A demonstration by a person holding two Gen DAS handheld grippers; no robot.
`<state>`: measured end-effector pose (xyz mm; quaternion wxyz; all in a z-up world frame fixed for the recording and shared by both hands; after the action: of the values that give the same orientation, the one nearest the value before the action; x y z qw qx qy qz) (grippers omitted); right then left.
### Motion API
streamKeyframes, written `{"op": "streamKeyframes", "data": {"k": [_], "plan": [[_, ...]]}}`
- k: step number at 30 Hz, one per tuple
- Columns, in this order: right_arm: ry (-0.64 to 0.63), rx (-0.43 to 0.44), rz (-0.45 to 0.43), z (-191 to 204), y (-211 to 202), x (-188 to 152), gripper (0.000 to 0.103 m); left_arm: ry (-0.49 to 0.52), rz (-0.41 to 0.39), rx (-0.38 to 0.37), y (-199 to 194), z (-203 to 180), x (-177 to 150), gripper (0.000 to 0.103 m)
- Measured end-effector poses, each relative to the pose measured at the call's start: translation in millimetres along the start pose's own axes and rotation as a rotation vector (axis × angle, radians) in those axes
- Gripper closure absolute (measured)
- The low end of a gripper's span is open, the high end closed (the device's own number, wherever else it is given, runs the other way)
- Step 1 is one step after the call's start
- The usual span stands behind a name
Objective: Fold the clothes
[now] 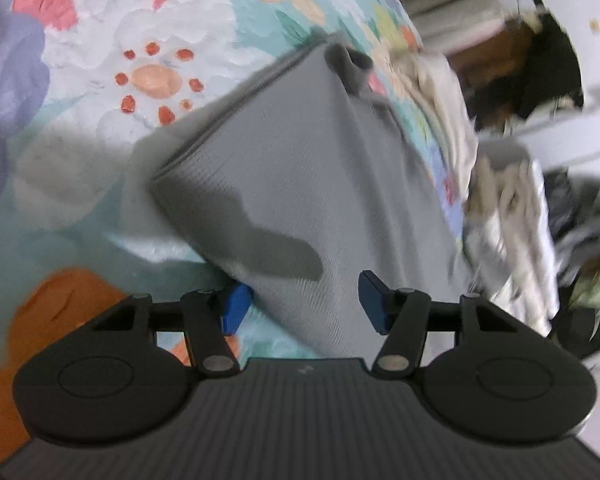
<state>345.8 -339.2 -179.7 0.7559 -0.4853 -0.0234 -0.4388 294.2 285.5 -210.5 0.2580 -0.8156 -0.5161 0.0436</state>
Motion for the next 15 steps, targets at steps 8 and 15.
{"op": "streamKeyframes", "data": {"k": [8,15], "plan": [[-0.029,0.055,-0.079,16.4,28.5,18.7,0.08,0.064,-0.05,-0.077,4.1,-6.7,7.2,0.097],[-0.052,0.02,-0.117,17.6,24.1,18.4,0.073,0.099,-0.021,0.003,16.6,-8.8,9.4,0.086]]}}
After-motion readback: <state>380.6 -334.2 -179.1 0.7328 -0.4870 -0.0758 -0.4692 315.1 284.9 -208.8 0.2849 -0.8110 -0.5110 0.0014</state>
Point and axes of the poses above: each gripper's, at about its wrist camera, not at the fingertips, and y roughly the way its jaws point, z to its left, x to its top, the point moved 6 cm from there along y, roughly the way its jaws point, and after that the axes turned 10 degrees about -x, right-handed, at the moved point
